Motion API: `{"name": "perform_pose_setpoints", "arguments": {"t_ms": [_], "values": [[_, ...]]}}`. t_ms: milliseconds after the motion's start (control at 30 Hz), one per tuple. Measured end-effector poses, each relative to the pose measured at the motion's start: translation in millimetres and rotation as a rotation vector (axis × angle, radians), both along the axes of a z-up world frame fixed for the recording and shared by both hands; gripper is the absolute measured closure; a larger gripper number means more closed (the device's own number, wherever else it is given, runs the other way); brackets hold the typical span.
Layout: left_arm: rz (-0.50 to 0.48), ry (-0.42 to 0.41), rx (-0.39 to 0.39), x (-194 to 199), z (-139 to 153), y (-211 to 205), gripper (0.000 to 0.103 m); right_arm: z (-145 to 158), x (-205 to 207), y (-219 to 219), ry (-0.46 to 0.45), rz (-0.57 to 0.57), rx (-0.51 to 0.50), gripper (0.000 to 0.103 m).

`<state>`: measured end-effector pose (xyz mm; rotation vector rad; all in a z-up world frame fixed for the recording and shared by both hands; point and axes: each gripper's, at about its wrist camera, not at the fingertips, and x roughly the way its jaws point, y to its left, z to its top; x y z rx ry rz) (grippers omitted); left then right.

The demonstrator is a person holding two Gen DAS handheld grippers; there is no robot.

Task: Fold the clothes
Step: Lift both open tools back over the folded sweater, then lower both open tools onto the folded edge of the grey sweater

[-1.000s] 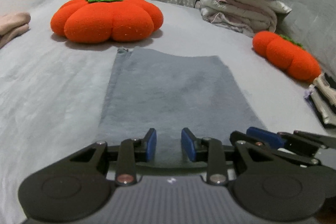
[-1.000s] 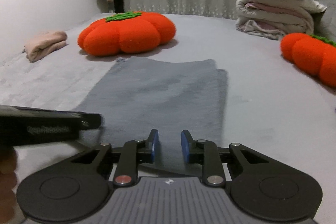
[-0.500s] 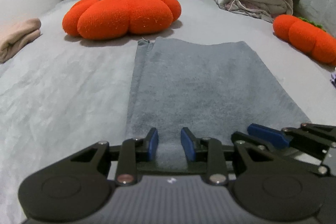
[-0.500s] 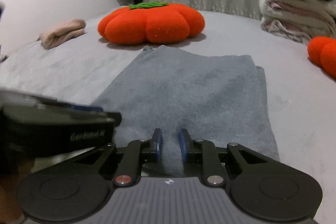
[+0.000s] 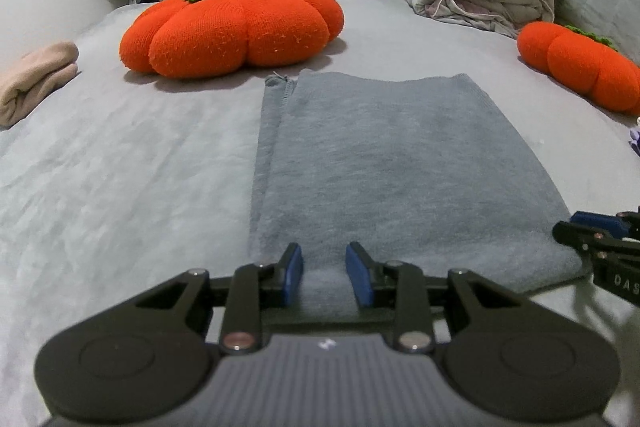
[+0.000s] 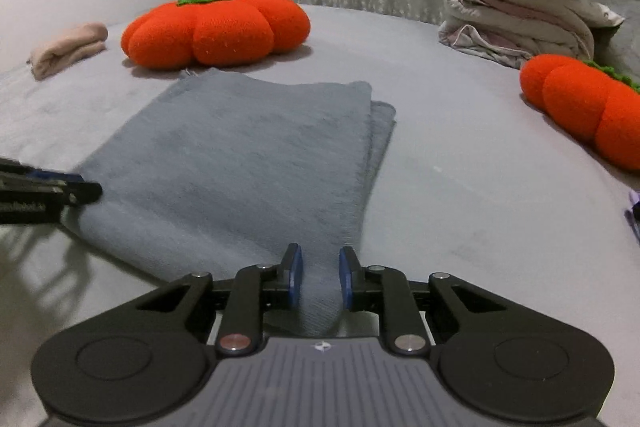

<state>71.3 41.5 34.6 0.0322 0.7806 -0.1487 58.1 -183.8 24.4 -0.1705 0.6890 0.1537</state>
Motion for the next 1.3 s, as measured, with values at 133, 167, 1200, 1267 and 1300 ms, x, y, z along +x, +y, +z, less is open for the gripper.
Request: {"name": "perform_pose_setpoints", "arguments": {"t_ms": [133, 167, 1200, 1267, 1300], "values": [[0.006, 0.012, -0.043, 1, 1, 13, 0.075, -3, -3, 0, -0.022, 0.002, -0.02, 0.083], [0.01, 0.015, -0.054, 1, 1, 17, 0.075, -4, -3, -1, -0.025, -0.002, -0.012, 0.08], [0.348, 0.189, -0.621, -4, -9, 114, 0.078, 4, -25, -76, 0.139, -0.412, 0.638, 0.062], [0.367, 0.197, -0.661, -3, -12, 116, 0.077, -4, -31, -85, 0.142, -0.438, 0.781, 0.062], [0.376, 0.198, -0.681, -3, -12, 118, 0.077, -8, -33, -90, 0.152, -0.453, 0.854, 0.062]]}}
